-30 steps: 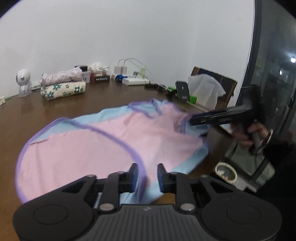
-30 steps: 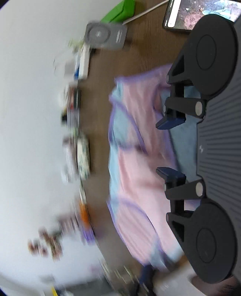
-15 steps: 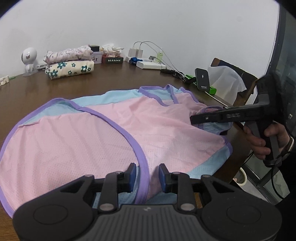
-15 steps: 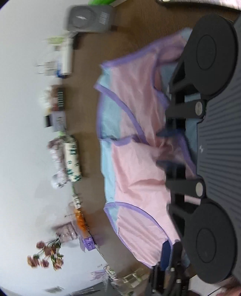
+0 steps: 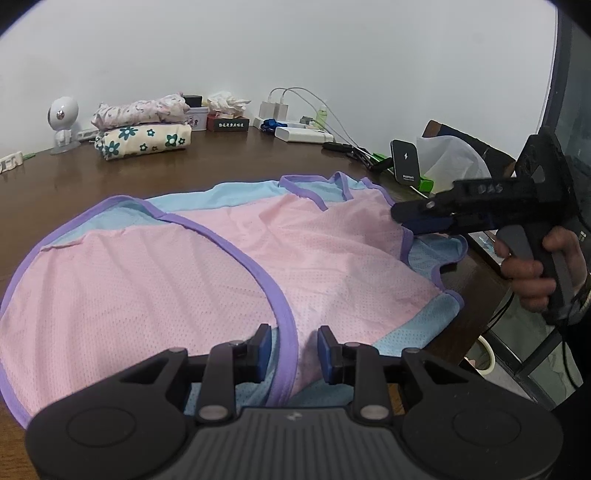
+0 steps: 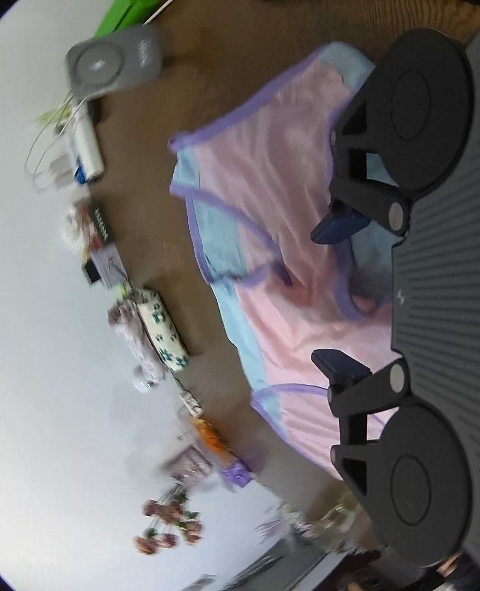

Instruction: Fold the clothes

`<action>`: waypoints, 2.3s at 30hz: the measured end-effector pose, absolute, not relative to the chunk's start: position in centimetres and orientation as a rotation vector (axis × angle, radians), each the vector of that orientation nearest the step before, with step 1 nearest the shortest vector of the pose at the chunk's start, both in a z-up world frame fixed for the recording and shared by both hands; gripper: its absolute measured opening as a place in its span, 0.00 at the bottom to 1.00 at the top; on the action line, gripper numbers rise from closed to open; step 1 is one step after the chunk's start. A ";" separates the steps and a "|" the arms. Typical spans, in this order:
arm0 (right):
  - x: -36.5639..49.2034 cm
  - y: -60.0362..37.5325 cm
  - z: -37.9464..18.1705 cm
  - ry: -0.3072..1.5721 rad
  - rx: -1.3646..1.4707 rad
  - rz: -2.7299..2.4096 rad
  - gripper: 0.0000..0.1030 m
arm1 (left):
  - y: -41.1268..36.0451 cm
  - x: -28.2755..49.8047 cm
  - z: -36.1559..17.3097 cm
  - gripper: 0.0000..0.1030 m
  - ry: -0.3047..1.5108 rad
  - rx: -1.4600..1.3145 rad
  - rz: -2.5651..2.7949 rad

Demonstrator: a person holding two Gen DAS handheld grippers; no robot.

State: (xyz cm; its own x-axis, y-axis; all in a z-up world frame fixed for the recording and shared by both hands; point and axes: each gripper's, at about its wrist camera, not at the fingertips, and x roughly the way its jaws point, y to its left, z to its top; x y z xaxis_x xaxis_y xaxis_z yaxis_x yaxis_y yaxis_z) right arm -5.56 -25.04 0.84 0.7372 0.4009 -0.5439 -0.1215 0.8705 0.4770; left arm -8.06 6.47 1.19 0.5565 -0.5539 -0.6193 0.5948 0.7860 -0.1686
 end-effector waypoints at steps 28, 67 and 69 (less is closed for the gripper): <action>-3.8 -26.2 0.5 0.662 0.805 0.308 0.01 | 6.6 -8.6 0.9 0.30 0.676 0.066 -0.683; -2.6 -21.3 2.5 0.603 0.377 0.100 0.40 | 6.6 -8.7 0.7 0.31 0.658 0.061 -0.686; -0.7 -20.7 1.6 0.691 0.367 0.109 0.16 | 6.5 -8.8 0.7 0.31 0.655 0.061 -0.684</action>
